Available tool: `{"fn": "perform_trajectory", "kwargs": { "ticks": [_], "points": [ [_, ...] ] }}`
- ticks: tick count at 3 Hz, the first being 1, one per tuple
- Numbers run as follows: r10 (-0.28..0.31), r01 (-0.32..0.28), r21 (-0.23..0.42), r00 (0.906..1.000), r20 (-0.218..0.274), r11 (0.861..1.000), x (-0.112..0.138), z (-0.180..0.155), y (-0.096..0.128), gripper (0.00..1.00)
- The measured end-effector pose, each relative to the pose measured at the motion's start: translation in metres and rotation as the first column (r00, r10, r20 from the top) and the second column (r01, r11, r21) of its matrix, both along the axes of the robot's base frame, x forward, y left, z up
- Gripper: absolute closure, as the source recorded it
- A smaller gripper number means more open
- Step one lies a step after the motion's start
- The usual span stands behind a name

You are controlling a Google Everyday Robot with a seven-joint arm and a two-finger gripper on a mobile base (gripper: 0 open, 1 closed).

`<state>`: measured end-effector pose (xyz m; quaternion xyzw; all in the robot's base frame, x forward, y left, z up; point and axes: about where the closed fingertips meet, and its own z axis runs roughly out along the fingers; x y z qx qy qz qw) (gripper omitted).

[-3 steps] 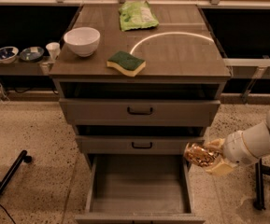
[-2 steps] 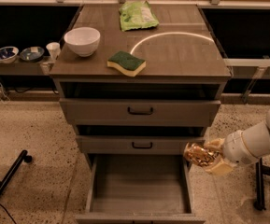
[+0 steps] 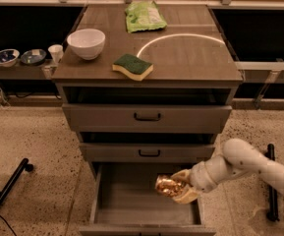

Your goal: Place orange can into bottom drawer

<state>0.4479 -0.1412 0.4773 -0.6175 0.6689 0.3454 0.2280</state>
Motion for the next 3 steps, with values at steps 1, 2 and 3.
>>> {"fn": "perform_trajectory", "kwargs": {
  "ticks": [1,2,3],
  "points": [
    [0.011,-0.007,0.050,0.9976,-0.068,0.999,-0.020,-0.038,0.014,1.00],
    [-0.012,0.025,0.089,0.9904,-0.138,0.996,0.004,-0.066,0.014,1.00],
    [-0.136,0.164,0.146,0.9736,-0.183,0.976,0.040,-0.115,0.013,1.00]
  ]
}}
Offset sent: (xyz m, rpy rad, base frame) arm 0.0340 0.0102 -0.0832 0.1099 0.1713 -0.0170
